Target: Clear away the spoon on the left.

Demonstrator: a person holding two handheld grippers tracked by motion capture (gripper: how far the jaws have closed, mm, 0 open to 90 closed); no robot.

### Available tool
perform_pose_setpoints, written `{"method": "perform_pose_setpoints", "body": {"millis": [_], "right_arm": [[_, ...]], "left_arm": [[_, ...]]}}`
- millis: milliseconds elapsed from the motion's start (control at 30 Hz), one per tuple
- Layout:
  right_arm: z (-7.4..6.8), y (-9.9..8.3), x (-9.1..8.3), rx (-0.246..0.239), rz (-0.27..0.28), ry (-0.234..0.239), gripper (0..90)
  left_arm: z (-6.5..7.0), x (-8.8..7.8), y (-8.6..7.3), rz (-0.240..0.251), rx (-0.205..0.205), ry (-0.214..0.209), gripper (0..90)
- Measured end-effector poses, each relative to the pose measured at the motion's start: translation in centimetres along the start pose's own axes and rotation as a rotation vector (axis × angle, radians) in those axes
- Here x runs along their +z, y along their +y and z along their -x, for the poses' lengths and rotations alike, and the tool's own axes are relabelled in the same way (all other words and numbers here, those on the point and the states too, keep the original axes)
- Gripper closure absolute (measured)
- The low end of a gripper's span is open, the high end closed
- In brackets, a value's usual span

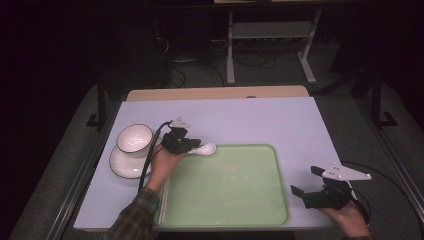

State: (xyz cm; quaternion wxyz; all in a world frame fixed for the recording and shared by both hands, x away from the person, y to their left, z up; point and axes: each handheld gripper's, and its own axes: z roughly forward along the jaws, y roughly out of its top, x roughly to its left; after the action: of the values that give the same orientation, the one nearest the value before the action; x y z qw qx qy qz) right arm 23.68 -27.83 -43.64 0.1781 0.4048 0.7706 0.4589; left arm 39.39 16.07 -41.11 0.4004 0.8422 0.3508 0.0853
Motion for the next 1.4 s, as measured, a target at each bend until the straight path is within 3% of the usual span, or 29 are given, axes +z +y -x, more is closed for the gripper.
{"method": "perform_pose_setpoints", "body": {"millis": [200, 467, 1000, 1400], "right_arm": [[0.1, 0.0, 0.0, 0.002, 0.001, 0.000, 0.0], [0.0, 0.0, 0.0, 0.004, 0.002, 0.005, 0.0], [0.1, -0.1, -0.2, 0.005, 0.003, 0.001, 0.0], [0.0, 0.0, -0.2, 0.000, 0.001, 0.000, 0.0]], "left_arm": [[0.1, 2.2, 1.4, -0.010, 0.011, -0.020, 89.9], [-0.6, 4.1, 1.6, -0.011, -0.024, -0.017, 89.8], [0.0, 4.5, 0.9, -0.041, -0.007, -0.047, 89.9], [1.5, 4.1, -0.2, -0.086, 0.025, -0.083, 89.9]]}}
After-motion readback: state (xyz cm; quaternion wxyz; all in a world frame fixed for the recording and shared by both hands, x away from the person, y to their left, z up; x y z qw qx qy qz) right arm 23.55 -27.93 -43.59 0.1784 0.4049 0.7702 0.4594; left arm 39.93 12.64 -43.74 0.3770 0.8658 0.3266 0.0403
